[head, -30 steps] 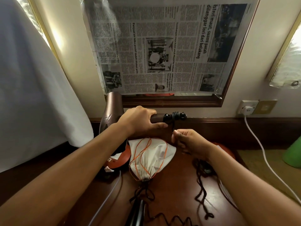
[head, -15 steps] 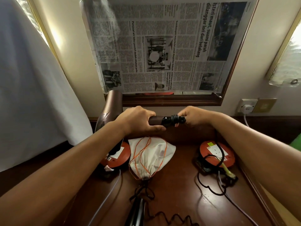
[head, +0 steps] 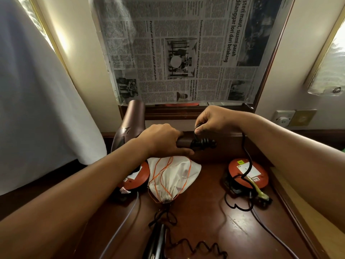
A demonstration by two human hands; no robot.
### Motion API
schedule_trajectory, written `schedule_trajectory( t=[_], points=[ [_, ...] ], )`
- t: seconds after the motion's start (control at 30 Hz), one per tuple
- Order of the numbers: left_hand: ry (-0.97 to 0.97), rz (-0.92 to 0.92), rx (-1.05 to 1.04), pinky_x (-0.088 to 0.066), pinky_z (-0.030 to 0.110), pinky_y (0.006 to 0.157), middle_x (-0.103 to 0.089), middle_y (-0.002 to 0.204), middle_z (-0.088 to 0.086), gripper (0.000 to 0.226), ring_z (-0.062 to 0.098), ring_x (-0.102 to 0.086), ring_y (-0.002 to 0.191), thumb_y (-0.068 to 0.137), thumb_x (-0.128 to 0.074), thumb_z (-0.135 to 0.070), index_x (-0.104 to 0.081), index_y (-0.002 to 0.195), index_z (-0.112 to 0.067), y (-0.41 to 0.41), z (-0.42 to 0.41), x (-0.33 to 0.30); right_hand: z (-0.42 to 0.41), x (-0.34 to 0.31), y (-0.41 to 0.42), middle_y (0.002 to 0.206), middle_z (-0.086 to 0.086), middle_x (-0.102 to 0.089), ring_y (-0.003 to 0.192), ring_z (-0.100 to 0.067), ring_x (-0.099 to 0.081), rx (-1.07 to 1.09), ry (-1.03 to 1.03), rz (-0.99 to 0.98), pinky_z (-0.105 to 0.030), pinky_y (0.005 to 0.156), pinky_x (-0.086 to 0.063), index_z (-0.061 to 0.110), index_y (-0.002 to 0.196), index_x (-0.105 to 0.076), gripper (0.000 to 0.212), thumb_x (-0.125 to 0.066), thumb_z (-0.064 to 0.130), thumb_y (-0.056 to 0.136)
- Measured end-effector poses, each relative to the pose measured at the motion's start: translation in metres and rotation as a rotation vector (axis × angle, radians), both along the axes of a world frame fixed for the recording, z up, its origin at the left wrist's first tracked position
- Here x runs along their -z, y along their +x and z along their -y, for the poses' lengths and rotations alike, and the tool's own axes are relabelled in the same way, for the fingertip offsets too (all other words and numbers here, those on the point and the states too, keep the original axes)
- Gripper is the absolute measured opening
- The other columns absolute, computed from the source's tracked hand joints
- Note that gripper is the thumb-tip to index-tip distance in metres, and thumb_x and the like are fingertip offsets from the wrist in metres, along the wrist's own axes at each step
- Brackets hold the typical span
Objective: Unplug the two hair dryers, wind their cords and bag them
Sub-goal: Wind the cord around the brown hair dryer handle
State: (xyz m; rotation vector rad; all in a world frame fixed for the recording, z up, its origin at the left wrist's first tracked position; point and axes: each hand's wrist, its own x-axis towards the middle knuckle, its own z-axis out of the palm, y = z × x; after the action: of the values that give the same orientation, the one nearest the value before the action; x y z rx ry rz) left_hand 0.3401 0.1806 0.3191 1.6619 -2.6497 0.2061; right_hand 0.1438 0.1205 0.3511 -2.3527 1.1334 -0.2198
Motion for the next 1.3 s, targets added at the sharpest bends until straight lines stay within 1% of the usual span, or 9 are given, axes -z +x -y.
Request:
schedule_trajectory(
  t=[0.13, 0.23, 0.57, 0.67, 0.73, 0.83, 0.93, 1.03, 1.3],
  points=[
    [-0.008, -0.012, -0.032, -0.038, 0.029, 0.056, -0.047, 0.067, -0.01, 0.058, 0.013, -0.05, 0.064, 0.076, -0.044, -0.08, -0.06, 0.102, -0.03, 0.001, 0.003, 0.005, -0.002, -0.001, 0.002, 0.075, 0.009, -0.069, 0.067, 0.004, -0.06, 0.009, -0.079, 0.014, -0.015, 0.068, -0.044, 0.021, 0.079, -0.073, 0.005, -0.072, 0.019, 0.083],
    [0.004, -0.074, -0.075, -0.041, 0.029, 0.055, -0.052, 0.068, -0.009, 0.052, 0.011, -0.052, 0.063, 0.076, -0.046, -0.08, -0.058, 0.089, -0.031, 0.001, 0.007, 0.012, -0.007, -0.003, 0.003, 0.08, 0.006, -0.071, 0.076, -0.001, -0.063, 0.026, -0.139, 0.033, -0.016, 0.071, -0.045, 0.017, 0.084, -0.075, 0.005, -0.071, 0.02, 0.083],
    [0.0, -0.117, -0.202, -0.042, 0.032, 0.064, -0.056, 0.085, -0.007, 0.058, 0.014, -0.052, 0.076, 0.078, -0.043, -0.08, -0.056, 0.091, -0.025, 0.001, 0.018, 0.02, -0.049, 0.015, 0.004, 0.067, 0.009, -0.055, 0.065, -0.009, -0.05, 0.154, -0.325, 0.068, -0.012, 0.055, -0.033, 0.013, 0.084, -0.069, 0.016, -0.055, 0.017, 0.092],
    [0.011, -0.179, -0.233, -0.043, 0.033, 0.066, -0.053, 0.084, -0.007, 0.055, 0.016, -0.052, 0.078, 0.077, -0.045, -0.08, -0.054, 0.086, -0.026, 0.001, 0.019, 0.016, -0.069, 0.028, 0.004, 0.073, 0.005, -0.059, 0.064, -0.009, -0.051, 0.235, -0.229, 0.215, -0.02, 0.055, -0.034, 0.017, 0.093, -0.063, 0.014, -0.051, 0.011, 0.09],
    [-0.009, -0.168, -0.227, -0.043, 0.033, 0.066, -0.054, 0.084, -0.006, 0.056, 0.018, -0.055, 0.08, 0.077, -0.043, -0.08, -0.053, 0.085, -0.026, 0.001, 0.02, 0.013, -0.08, 0.038, 0.005, 0.082, 0.005, -0.061, 0.065, -0.004, -0.051, 0.309, -0.17, 0.32, -0.014, 0.054, -0.034, 0.022, 0.106, -0.06, 0.021, -0.05, 0.009, 0.091],
    [-0.014, -0.147, -0.212, -0.043, 0.034, 0.067, -0.052, 0.084, -0.005, 0.057, 0.02, -0.057, 0.083, 0.078, -0.04, -0.08, -0.052, 0.088, -0.025, -0.002, 0.019, 0.013, -0.088, 0.055, 0.007, 0.081, 0.006, -0.061, 0.06, 0.0, -0.052, 0.423, -0.091, 0.472, -0.011, 0.053, -0.037, 0.022, 0.105, -0.057, 0.018, -0.05, 0.009, 0.094],
    [-0.028, -0.168, -0.183, -0.047, 0.035, 0.069, -0.054, 0.084, -0.005, 0.058, 0.021, -0.06, 0.085, 0.077, -0.039, -0.081, -0.053, 0.088, -0.027, -0.003, 0.019, 0.013, -0.092, 0.069, 0.007, 0.072, -0.002, -0.061, 0.049, -0.003, -0.048, 0.472, 0.231, 0.808, -0.017, 0.045, -0.039, 0.01, 0.099, -0.06, 0.014, -0.049, 0.004, 0.096],
    [-0.054, -0.211, -0.164, -0.046, 0.035, 0.069, -0.055, 0.083, -0.006, 0.053, 0.02, -0.058, 0.082, 0.078, -0.039, -0.08, -0.049, 0.082, -0.029, -0.002, 0.018, 0.012, -0.096, 0.078, 0.004, 0.063, -0.002, -0.053, 0.042, -0.009, -0.036, 0.44, 0.621, 1.116, -0.019, 0.035, -0.027, 0.003, 0.095, -0.06, 0.015, -0.047, 0.01, 0.098],
    [-0.047, -0.205, -0.129, -0.042, 0.033, 0.065, -0.054, 0.077, -0.009, 0.058, 0.016, -0.056, 0.077, 0.074, -0.038, -0.084, -0.052, 0.08, -0.028, 0.003, 0.012, 0.01, -0.1, 0.102, 0.001, 0.053, -0.002, -0.031, 0.038, -0.009, -0.021, 0.379, 0.771, 1.187, -0.022, 0.039, -0.012, 0.007, 0.087, -0.062, 0.027, -0.054, 0.033, 0.086]
  ],
)
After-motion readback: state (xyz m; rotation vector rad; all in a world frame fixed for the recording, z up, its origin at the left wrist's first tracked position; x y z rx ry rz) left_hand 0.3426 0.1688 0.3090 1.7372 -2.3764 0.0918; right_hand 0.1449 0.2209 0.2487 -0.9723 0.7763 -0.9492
